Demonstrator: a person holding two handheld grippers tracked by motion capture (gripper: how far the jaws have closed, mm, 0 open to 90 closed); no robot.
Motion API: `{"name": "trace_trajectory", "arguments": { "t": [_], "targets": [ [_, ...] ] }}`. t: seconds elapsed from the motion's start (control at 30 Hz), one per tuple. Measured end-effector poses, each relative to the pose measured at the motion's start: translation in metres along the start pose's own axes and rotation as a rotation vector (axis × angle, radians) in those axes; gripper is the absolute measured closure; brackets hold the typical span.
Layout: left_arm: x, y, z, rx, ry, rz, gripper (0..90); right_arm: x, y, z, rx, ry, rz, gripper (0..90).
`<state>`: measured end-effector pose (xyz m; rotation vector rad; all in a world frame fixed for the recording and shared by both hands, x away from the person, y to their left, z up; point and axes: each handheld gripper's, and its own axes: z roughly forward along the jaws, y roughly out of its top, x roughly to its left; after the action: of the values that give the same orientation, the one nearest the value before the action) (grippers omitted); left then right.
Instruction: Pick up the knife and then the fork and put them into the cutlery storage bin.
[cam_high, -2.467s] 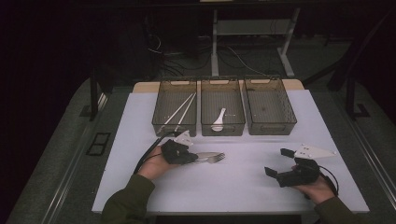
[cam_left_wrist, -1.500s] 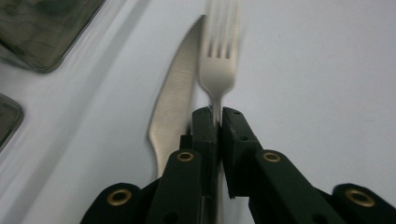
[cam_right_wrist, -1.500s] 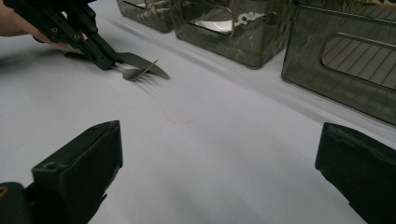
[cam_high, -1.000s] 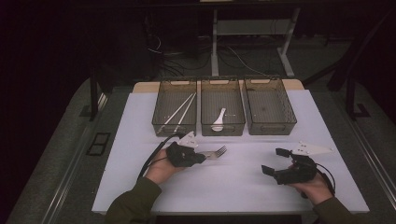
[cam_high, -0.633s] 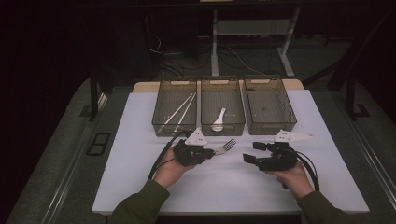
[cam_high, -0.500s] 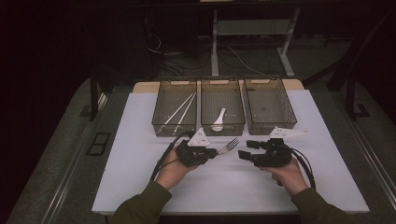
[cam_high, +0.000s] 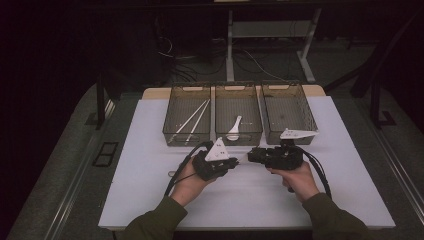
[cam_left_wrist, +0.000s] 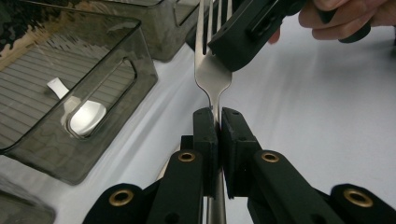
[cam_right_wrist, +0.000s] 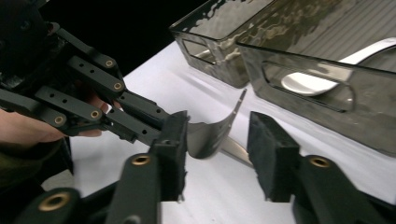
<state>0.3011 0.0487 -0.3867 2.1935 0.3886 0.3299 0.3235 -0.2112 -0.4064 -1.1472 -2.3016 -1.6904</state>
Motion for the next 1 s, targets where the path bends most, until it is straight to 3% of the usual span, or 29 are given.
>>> {"name": "trace_trajectory", "arguments": {
  "t": [0.2,0.37,0.6,0.77,0.87,1.0],
  "targets": [
    [0.0,0.0,-0.002,-0.024,0.017,0.004,84.5,-0.001,0.002,0.006,0.002,0.044,0.024,72.9],
    [0.0,-0.002,-0.001,-0.011,0.021,0.005,84.5,-0.002,0.005,0.008,-0.015,0.067,0.049,81.0],
    [0.004,-0.004,0.0,-0.01,-0.02,-0.027,82.3,-0.002,0.006,0.009,-0.028,0.07,0.051,85.8],
    [0.006,-0.013,-0.007,-0.009,-0.047,-0.059,62.8,-0.003,0.007,0.003,-0.043,0.031,0.032,85.8],
    [0.008,-0.022,-0.017,-0.016,-0.055,-0.071,57.9,-0.005,0.008,-0.004,-0.052,0.009,0.021,85.7],
    [0.014,-0.036,-0.033,-0.058,-0.07,-0.125,51.0,-0.009,0.009,-0.011,-0.062,-0.016,0.011,85.7]
  ]
}}
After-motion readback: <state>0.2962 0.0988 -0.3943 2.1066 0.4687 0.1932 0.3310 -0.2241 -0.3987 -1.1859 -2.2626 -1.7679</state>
